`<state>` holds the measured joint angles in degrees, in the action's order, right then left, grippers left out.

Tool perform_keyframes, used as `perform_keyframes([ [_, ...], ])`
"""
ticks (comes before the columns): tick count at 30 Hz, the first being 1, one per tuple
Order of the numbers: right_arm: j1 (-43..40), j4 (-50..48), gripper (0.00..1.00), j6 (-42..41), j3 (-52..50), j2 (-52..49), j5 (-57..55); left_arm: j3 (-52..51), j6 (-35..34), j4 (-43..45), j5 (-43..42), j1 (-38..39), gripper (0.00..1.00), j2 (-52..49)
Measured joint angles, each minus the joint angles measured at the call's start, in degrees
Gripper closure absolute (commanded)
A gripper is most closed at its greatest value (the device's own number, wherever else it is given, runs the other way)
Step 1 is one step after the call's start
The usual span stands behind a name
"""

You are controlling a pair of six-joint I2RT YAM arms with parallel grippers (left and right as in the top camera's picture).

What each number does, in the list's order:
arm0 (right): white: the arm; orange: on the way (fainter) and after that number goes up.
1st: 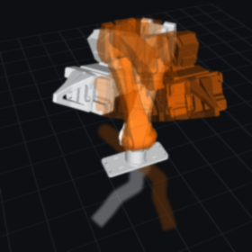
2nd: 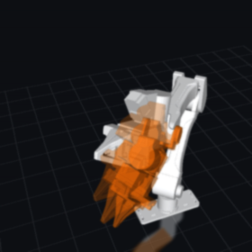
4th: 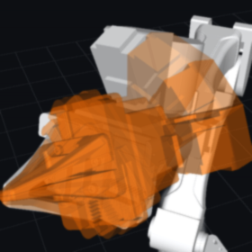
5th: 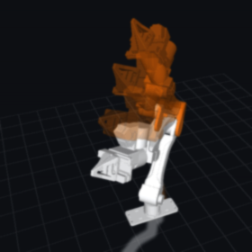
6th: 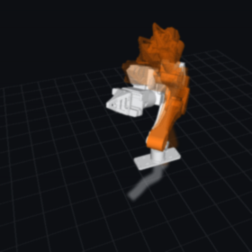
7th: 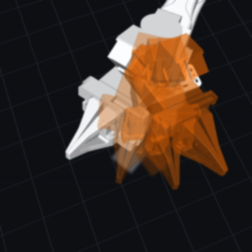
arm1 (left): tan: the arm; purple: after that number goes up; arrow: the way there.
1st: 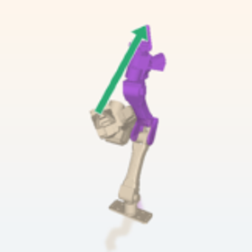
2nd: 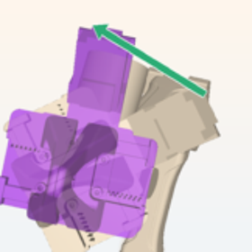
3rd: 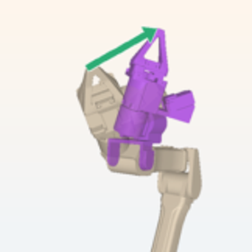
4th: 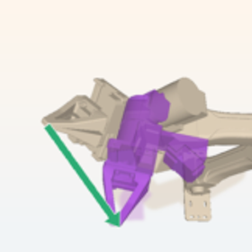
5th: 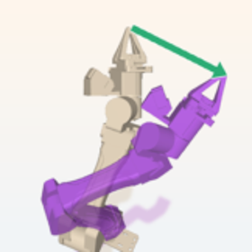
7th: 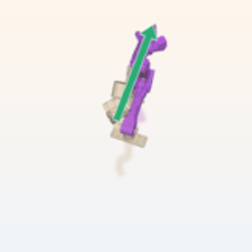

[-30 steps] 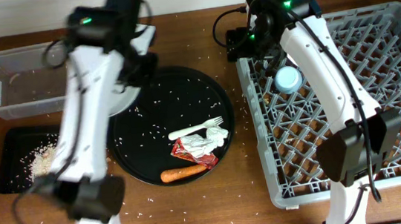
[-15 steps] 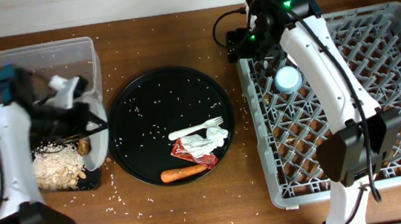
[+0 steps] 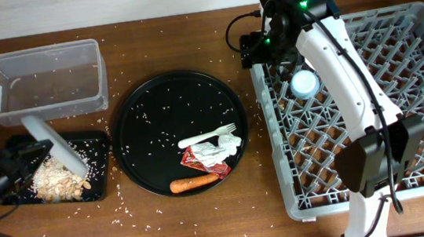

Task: Sort waste into correct bins and load items into the dishwasher rack
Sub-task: 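Tip the plate over the black tray to drop the food scrap, then set the white plate back on the round tray with left gripper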

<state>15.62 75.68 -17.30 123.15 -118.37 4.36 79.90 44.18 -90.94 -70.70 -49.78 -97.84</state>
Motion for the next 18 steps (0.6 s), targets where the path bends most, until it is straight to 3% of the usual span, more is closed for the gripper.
perform_keyframes([
  [3,0.0,0.0,0.11,0.0,0.0,0.0,0.0,4.1,-0.1,1.0,-0.1,8.0,1.0,2.8],
  [5,0.0,0.1,0.11,0.0,0.0,0.0,0.0,6.7,-3.7,8.6,2.6,17.8,0.99,6.8],
  [7,0.0,0.1,0.11,0.0,0.0,0.0,0.0,7.8,-14.6,19.8,12.8,30.5,1.0,9.5],
  [11,0.0,0.1,0.1,0.0,0.0,0.0,0.0,8.0,-28.7,29.0,41.7,53.1,1.0,8.6],
  [14,0.0,0.0,0.1,0.0,0.0,0.0,0.0,8.0,-32.7,32.4,56.7,63.1,1.0,3.1],
  [17,0.0,0.0,0.1,0.0,0.0,0.0,0.0,8.0,-33.8,37.5,61.6,67.6,0.99,-5.9],
  [18,0.0,0.0,0.1,0.0,0.0,0.0,0.0,8.0,-34.0,38.3,62.4,68.6,0.91,-9.6],
])
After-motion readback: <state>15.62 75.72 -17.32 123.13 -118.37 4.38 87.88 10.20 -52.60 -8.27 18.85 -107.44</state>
